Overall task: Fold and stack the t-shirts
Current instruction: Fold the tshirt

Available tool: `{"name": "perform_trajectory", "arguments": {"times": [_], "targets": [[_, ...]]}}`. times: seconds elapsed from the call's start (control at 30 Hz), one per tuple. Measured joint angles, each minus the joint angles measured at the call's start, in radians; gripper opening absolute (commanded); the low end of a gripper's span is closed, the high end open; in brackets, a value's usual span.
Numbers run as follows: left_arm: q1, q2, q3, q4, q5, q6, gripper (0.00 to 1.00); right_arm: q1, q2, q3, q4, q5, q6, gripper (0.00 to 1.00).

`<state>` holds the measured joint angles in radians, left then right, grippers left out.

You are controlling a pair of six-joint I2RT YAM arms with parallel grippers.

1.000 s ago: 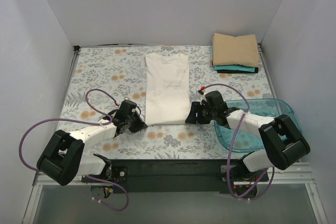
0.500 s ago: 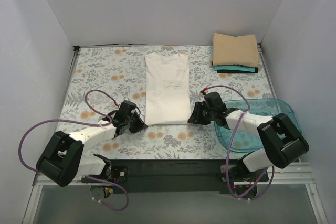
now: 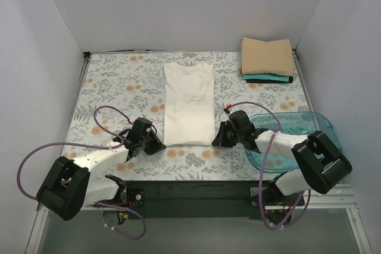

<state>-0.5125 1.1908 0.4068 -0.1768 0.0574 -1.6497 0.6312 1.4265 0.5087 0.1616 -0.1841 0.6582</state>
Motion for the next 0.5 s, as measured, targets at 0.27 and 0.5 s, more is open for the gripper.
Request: {"name": "perform_trajectory", "arguments": {"times": [0.27,0.5], "targets": [[-0.021,-0.195,-0.084,-0.140,0.065,-0.027,0.00,0.084,-0.192,-0.138,-0.045,-0.024,-0.021,0.01],[-0.099,-0.392,-0.138,-0.269,0.132,-0.091,0.00,0.143,-0.364,-0.220,-0.150,-0.056,-0.007,0.01]]}}
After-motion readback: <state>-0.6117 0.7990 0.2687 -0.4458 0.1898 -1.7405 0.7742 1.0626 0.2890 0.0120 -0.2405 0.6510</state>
